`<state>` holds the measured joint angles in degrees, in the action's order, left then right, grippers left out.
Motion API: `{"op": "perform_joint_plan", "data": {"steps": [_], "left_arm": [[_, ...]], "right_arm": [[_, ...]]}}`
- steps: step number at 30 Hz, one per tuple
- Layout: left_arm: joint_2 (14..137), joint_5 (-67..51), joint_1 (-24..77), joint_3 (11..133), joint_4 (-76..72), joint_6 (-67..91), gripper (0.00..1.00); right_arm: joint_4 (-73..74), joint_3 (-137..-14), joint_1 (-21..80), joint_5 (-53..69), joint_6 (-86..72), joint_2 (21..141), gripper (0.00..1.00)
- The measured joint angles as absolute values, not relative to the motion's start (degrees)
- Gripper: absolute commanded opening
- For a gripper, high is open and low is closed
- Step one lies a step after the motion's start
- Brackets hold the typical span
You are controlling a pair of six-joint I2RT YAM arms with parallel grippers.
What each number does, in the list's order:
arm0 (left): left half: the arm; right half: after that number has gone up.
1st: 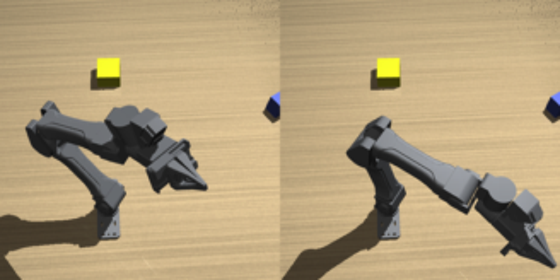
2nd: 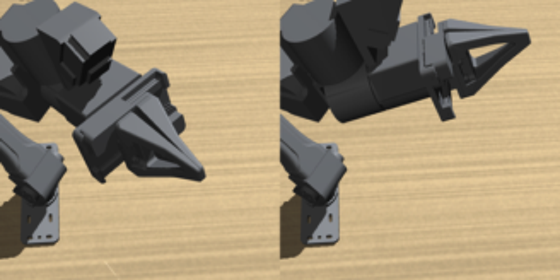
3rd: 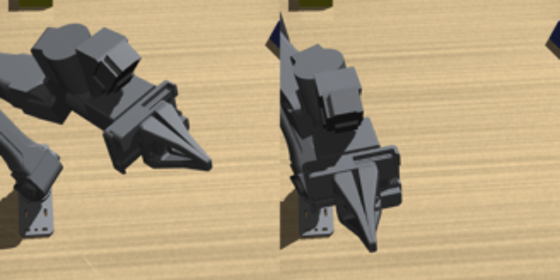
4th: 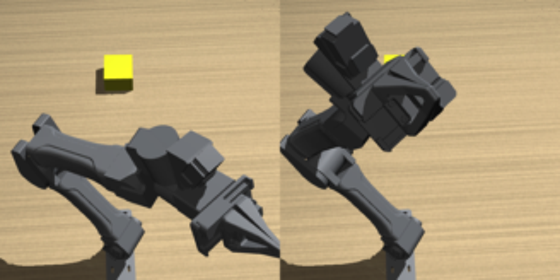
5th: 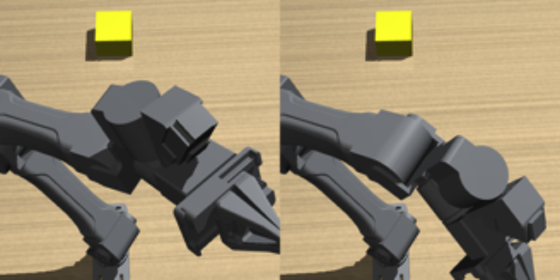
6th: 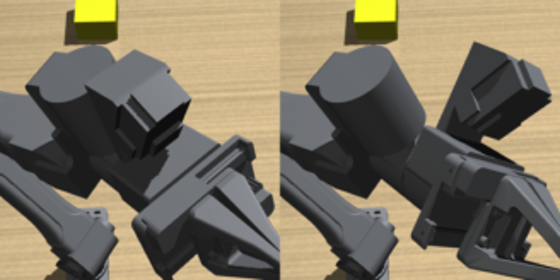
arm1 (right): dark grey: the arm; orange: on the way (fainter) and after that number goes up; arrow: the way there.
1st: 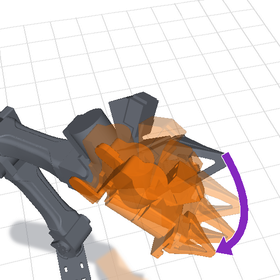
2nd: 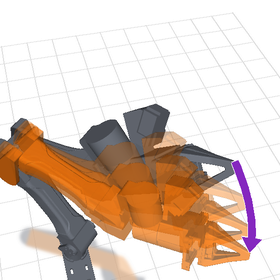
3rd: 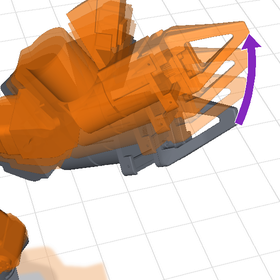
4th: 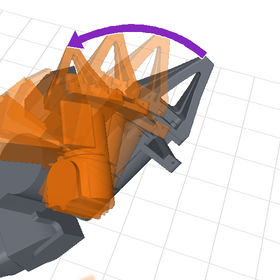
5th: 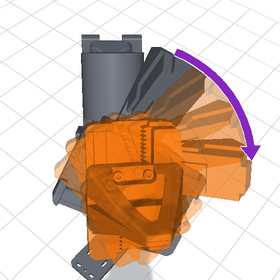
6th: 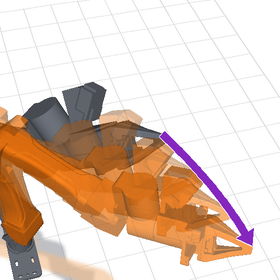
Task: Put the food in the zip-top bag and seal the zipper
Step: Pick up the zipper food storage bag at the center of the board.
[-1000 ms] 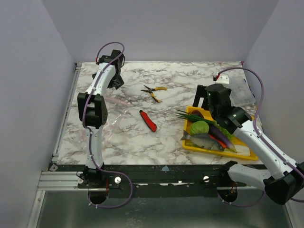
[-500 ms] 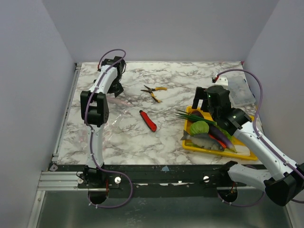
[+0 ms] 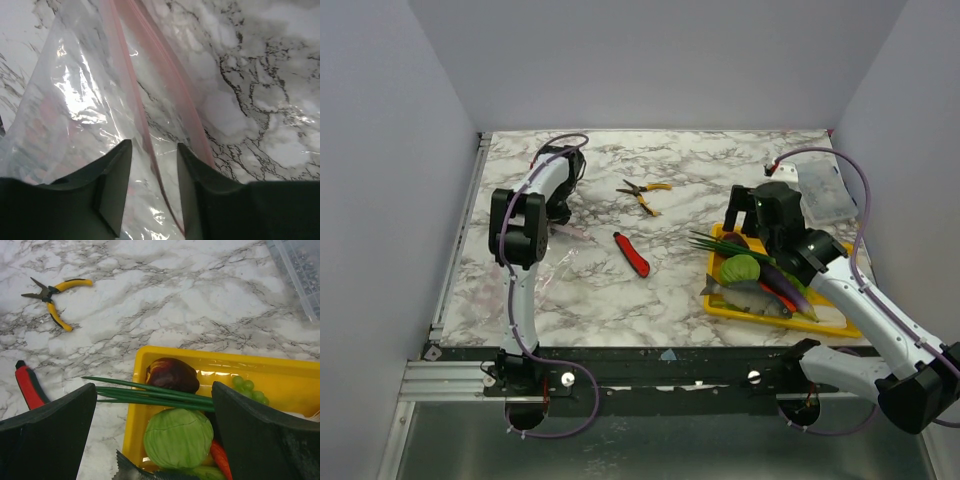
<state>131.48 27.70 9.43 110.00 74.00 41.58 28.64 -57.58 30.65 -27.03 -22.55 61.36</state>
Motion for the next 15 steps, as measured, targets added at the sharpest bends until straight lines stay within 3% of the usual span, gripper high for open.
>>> {"op": "perform_joint_plan", "data": {"steps": [4, 9, 15], "left_arm": [[128.77, 27.59, 9.5, 105.01, 72.14, 40.84, 0.0], [119.81, 27.51, 9.58, 97.89, 68.31, 39.07, 0.0], [99.94, 27.38, 13.76, 85.25, 61.19, 33.52, 0.0]], "right_arm": [[28.29, -57.08, 30.65, -26.17, -22.94, 61.36, 1.0], [28.38, -56.71, 30.65, -24.91, -24.18, 61.36, 1.0], [28.6, -56.47, 30.65, -19.14, -26.92, 61.36, 1.0]]}}
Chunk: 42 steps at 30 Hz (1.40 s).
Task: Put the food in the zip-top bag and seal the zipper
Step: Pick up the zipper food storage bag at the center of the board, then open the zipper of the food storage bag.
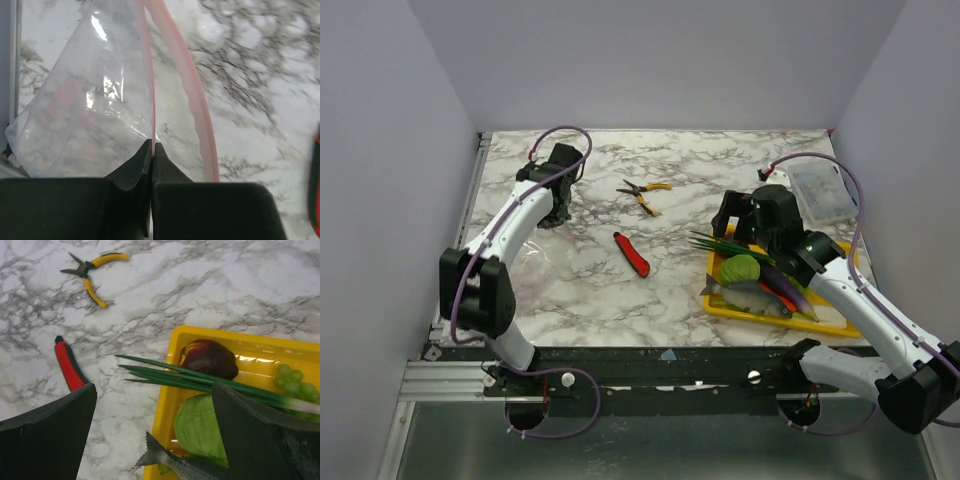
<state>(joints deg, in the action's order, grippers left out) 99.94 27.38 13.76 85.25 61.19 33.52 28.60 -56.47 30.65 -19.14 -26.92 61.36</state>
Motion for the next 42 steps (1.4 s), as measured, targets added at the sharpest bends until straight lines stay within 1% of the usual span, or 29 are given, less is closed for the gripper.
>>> {"op": "perform_joint_plan", "data": {"steps": [5, 9, 13, 17, 19, 25, 27, 32, 33, 34, 35, 36, 37, 38, 39, 42], "left_arm": [[83.13, 21.26, 21.04, 73.93, 53.56, 27.49, 0.0], [73.69, 14.04, 24.12, 66.57, 47.79, 24.36, 0.0], [70.35, 9.08, 24.12, 63.66, 45.15, 21.8, 0.0], [68.9, 6.44, 24.43, 62.83, 44.21, 19.44, 0.0], [68.16, 5.93, 24.62, 62.52, 43.81, 18.57, 0.0], [62.19, 5.96, 26.46, 57.65, 41.41, 16.56, 0.0], [60.84, 5.93, 27.0, 56.36, 40.84, 16.14, 0.0], [60.86, 5.54, 27.86, 56.16, 39.92, 15.86, 0.0], [60.84, 5.37, 27.88, 56.16, 39.68, 15.86, 0.0], [60.84, 5.23, 27.88, 56.16, 39.48, 15.86, 0.0], [60.82, 5.13, 27.88, 56.16, 39.27, 15.86, 0.0], [60.73, 5.15, 27.88, 56.16, 39.09, 15.88, 0.0], [60.62, 5.15, 27.88, 56.16, 39.0, 15.86, 0.0], [60.4, 5.23, 27.88, 56.16, 38.96, 15.88, 0.0], [60.12, 5.37, 27.88, 56.16, 38.96, 15.88, 0.0], [59.11, 6.28, 27.88, 56.16, 39.03, 15.9, 0.0]], "right_arm": [[27.16, -54.7, 31.27, -9.43, -33.04, 63.09, 1.0], [22.31, -53.6, 37.36, -4.86, -40.53, 67.96, 1.0], [14.87, -53.25, 45.36, -3.27, -47.79, 72.95, 0.99], [8.51, -55.16, 51.88, -4.32, -52.99, 79.11, 0.89], [4.82, -56.84, 54.43, -5.32, -55.18, 82.65, 0.89], [-1.63, -60.77, 58.74, -10.76, -58.87, 89.25, 0.88], [-2.48, -60.84, 59.29, -12.38, -59.46, 89.56, 0.84], [-2.98, -65.06, 59.31, -15.51, -59.75, 92.49, 0.64], [-3.03, -66.5, 59.31, -16.08, -59.72, 93.76, 0.63], [-3.01, -67.81, 59.53, -16.67, -59.7, 95.04, 0.53], [-2.87, -68.99, 59.9, -17.45, -59.64, 96.29, 0.38], [-2.5, -70.15, 60.49, -18.41, -59.4, 97.49, 0.28], [-1.85, -71.22, 61.28, -19.51, -59.11, 98.61, 0.14], [-0.89, -72.07, 62.19, -20.64, -58.98, 99.48, 0.04], [-0.19, -72.53, 62.96, -21.63, -58.7, 99.94, 0.01], [1.67, -73.08, 65.54, -24.91, -58.28, 100.44, 0.01]]}}
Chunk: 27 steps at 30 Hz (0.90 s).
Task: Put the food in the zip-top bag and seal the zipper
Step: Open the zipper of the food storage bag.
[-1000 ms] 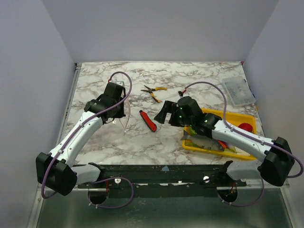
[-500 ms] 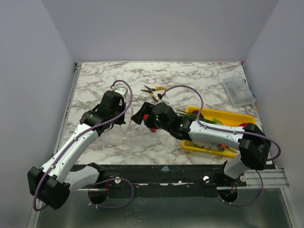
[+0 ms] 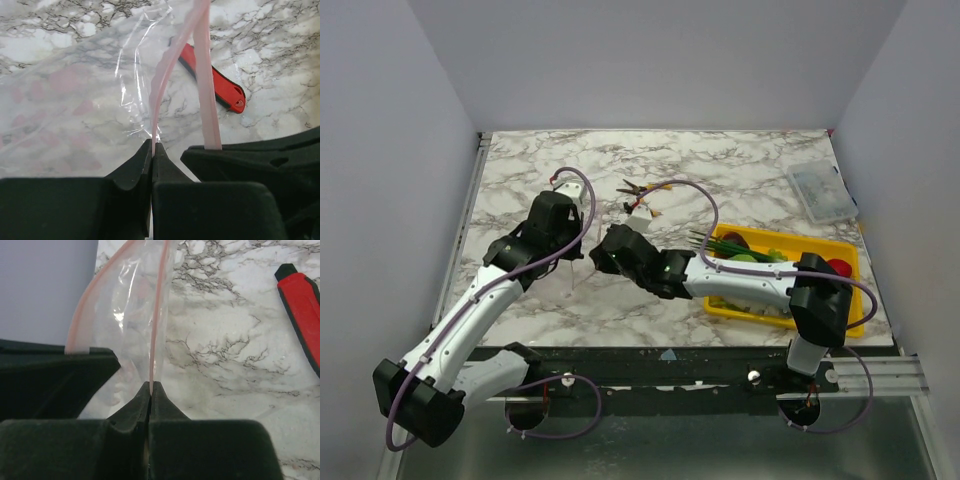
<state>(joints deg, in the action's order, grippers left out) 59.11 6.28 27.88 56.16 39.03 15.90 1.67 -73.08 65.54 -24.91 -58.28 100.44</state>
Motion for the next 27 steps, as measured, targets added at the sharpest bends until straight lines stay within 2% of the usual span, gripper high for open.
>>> {"op": "perform_joint_plan", "data": {"steps": [3, 5, 9, 12, 22, 25, 27], "left_arm": [[58.11, 7.38, 27.9, 56.16, 39.03, 15.9, 0.12], [57.63, 7.75, 27.92, 56.16, 39.0, 15.88, 0.13], [57.43, 7.81, 28.21, 56.16, 38.96, 15.79, 0.11], [57.49, 7.81, 28.27, 56.16, 39.03, 15.57, 0.0], [51.62, 13.34, 28.53, 56.49, 40.34, 15.73, 0.0], [50.04, 14.02, 28.53, 57.45, 41.1, 15.86, 0.0], [49.76, 13.91, 28.53, 57.49, 40.99, 15.88, 0.0]], "right_arm": [[2.96, -73.08, 66.96, -26.87, -58.24, 100.4, 0.01], [3.16, -73.06, 67.18, -27.38, -58.17, 100.4, 0.01], [2.74, -72.88, 67.4, -27.66, -57.8, 100.29, 0.01], [2.66, -72.64, 67.72, -27.66, -57.19, 100.07, 0.01], [2.61, -64.58, 67.9, -31.07, -52.42, 95.26, 0.01], [2.2, -64.53, 67.9, -30.74, -50.43, 94.94, 0.06], [2.31, -65.52, 67.9, -30.15, -49.47, 94.98, 0.16]]}}
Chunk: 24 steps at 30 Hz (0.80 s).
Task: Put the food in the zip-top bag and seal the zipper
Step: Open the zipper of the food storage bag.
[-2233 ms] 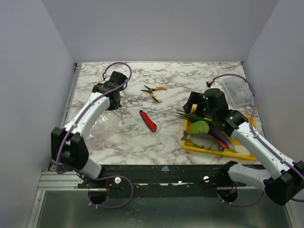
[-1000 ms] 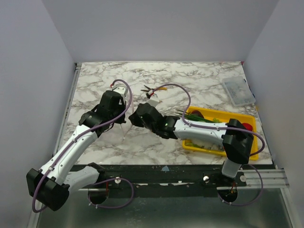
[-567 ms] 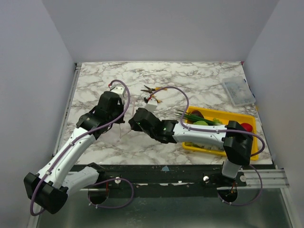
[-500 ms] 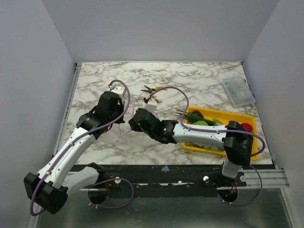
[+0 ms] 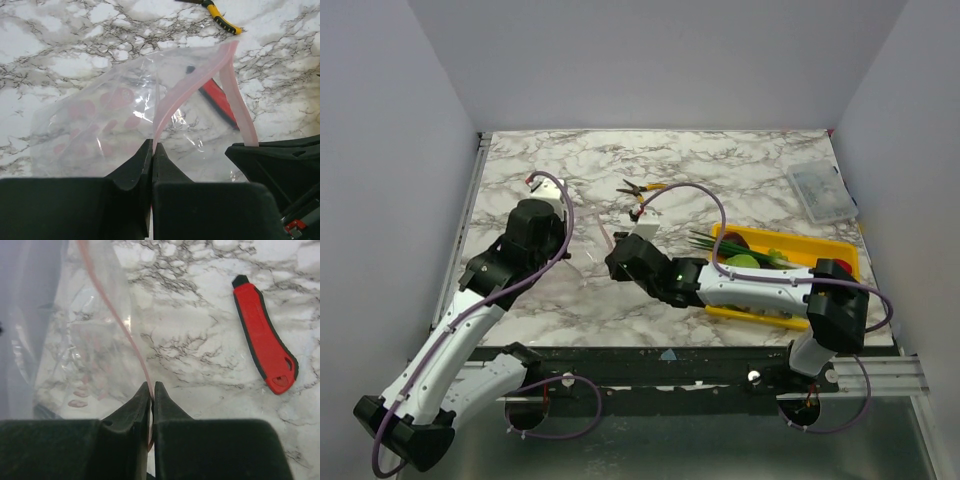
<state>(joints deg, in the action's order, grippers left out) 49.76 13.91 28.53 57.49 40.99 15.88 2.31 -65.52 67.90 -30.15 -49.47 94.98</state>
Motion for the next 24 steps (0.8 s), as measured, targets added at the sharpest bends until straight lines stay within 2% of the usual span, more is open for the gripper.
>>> {"op": "perform_joint_plan", "data": {"steps": [5, 7, 9, 13, 17, 24], "left_arm": [[50.63, 13.89, 28.53, 55.64, 39.94, 15.62, 0.0], [51.88, 13.89, 28.53, 55.18, 39.94, 15.53, 0.0], [52.8, 13.91, 28.53, 54.81, 39.92, 15.44, 0.0], [53.3, 13.98, 28.53, 54.61, 39.92, 15.44, 0.0], [53.32, 14.06, 28.53, 54.61, 39.92, 15.44, 0.0], [53.32, 13.98, 28.53, 54.61, 39.88, 15.46, 0.0]], "right_arm": [[4.93, -71.09, 67.92, -28.84, -47.46, 95.11, 0.68], [6.74, -72.53, 67.92, -29.12, -46.78, 94.52, 0.84], [9.28, -72.34, 67.92, -29.87, -46.28, 92.99, 0.93], [13.06, -66.87, 67.81, -33.74, -45.34, 84.12, 0.97], [16.01, -59.99, 65.01, -37.5, -46.06, 73.54, 0.96], [25.28, -48.69, 47.05, -38.48, -50.94, 63.09, 0.97]]}}
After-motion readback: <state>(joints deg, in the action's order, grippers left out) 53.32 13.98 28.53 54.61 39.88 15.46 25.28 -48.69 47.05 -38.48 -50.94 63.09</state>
